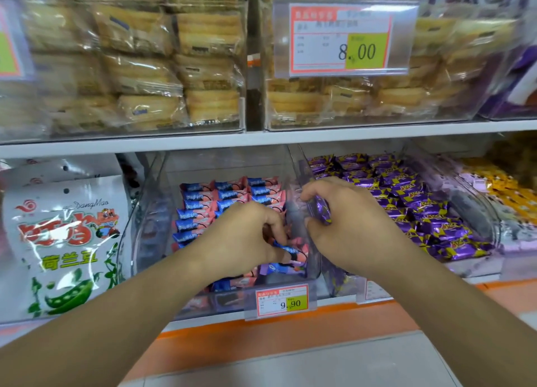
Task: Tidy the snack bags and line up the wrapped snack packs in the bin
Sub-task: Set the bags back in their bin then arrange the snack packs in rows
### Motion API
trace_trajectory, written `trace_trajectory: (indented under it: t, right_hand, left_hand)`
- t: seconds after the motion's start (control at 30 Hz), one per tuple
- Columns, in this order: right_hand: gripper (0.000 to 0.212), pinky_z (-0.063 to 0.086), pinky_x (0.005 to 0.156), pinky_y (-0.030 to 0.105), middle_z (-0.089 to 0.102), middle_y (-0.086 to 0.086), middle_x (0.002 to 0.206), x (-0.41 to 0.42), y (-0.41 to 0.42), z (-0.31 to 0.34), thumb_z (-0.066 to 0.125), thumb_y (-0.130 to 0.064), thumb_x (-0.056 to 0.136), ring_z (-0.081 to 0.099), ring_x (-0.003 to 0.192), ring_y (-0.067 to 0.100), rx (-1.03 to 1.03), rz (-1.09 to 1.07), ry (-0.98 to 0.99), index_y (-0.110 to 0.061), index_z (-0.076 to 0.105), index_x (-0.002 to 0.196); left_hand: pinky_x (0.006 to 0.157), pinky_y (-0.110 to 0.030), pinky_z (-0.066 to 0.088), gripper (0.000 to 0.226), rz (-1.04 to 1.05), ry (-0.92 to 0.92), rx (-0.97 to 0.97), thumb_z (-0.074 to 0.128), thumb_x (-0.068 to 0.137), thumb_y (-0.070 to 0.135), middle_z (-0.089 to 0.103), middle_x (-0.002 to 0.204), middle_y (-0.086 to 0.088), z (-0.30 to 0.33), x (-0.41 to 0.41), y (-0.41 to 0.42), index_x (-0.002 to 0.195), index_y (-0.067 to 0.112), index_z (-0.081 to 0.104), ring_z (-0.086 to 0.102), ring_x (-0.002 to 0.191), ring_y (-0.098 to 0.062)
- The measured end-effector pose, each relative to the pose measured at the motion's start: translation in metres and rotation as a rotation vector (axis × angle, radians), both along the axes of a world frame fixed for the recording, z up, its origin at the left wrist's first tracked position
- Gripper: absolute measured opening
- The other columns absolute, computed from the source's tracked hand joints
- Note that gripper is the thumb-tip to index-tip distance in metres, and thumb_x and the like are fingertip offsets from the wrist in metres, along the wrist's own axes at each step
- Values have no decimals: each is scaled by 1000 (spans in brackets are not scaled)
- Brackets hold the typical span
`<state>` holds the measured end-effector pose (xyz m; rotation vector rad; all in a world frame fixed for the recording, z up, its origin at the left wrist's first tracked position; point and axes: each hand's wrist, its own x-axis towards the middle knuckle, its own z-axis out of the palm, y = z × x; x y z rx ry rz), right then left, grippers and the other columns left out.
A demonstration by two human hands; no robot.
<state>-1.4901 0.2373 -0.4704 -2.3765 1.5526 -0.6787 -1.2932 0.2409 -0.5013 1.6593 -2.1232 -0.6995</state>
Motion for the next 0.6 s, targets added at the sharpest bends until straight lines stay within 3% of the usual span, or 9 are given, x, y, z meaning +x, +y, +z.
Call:
trace_trajectory:
  t: [0.07, 0.17, 0.3, 0.47, 0.6]
  right_hand:
    - [23, 43, 95, 24, 67, -3, 122, 0, 0, 0, 67, -16, 91, 59, 115, 17, -1, -4, 1, -18, 69, 114]
    - [25, 40, 94, 20, 67, -3, 123, 0, 0, 0, 67, -15, 90, 58, 116, 17, 3, 1, 1, -18, 69, 115]
    - [30, 34, 89, 12, 65, -6, 127, 0, -1, -1, 67, -14, 90, 57, 119, 14, 15, -9, 11, -19, 68, 119]
    - [29, 37, 93, 15, 65, -8, 128, 0, -1, -2, 69, -15, 89, 57, 121, 13, 19, -13, 1, -21, 68, 118]
    - [29, 39, 94, 19, 65, -8, 127, 0, -1, -1, 70, -15, 89, 57, 120, 13, 27, -5, 10, -21, 68, 117]
  left_hand:
    - [66, -27, 59, 22, 51, 19, -17, 95, 69, 35, 74, 73, 12, -3, 5, 0, 76, 25, 77, 70, 69, -4]
    - [66, -22, 55, 21, 24, -80, -51, 93, 72, 37, 73, 76, 13, -14, 8, 2, 78, 25, 76, 68, 72, -1]
    - [78, -38, 57, 24, -67, -179, -89, 91, 72, 42, 67, 85, 14, -27, 9, -1, 77, 26, 74, 60, 86, -7]
    - [83, -34, 53, 25, -94, -146, -97, 92, 71, 42, 64, 92, 13, -25, 13, -1, 80, 24, 77, 55, 93, -7]
    - [85, -32, 54, 20, -100, -97, -41, 89, 77, 41, 65, 96, 14, -12, 30, 2, 84, 26, 77, 61, 93, -6]
